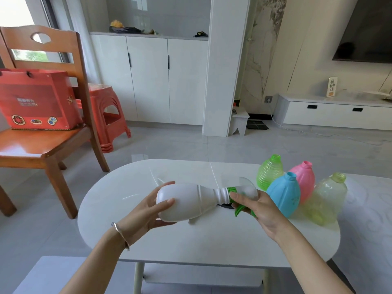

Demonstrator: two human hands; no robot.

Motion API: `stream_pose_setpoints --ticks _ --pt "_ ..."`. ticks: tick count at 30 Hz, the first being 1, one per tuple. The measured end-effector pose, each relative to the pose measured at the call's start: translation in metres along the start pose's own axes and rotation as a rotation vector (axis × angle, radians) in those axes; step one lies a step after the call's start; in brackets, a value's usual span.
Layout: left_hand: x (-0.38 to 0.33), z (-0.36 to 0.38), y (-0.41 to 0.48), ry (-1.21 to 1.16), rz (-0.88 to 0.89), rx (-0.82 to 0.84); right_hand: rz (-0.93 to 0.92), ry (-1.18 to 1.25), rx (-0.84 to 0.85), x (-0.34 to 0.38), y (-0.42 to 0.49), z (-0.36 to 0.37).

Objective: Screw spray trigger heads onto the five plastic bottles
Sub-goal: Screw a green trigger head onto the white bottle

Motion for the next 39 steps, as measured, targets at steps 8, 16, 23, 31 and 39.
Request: stream_pose_setpoints --ticks 8,16,23,31,39 --pt "0.018 0.006 0.001 0.002 -0.038 -0.212 0.044 0.014 -0.011 -0.011 -0.001 0.007" --pt "-0.004 0.005 -0.007 0.158 0.169 -0.217 0.053 0.065 0.023 -0.008 -0.004 0.01" --pt "0.003 -0.005 -0.017 0.064 0.004 -0.192 0.042 -0.026 0.006 -0.008 0.0 0.025" --pt "0.008 -0.04 -0.024 -0.107 -0.121 -0.186 -0.324 -0.432 -0.098 0.054 0.017 0.069" --pt "-0.017 -0.071 -0.02 -0.243 0.18 -0.474 -0.31 -0.247 -0.191 0.061 0.036 0.147"
Point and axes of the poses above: each hand's wrist, its own y-axis towards the middle knuckle, its own z-axis out of the palm, x = y × z, the point moved 5 cm from there along y, towards the middle knuckle, and after that the axes turned 11 degrees about z, right-handed, at the moved point
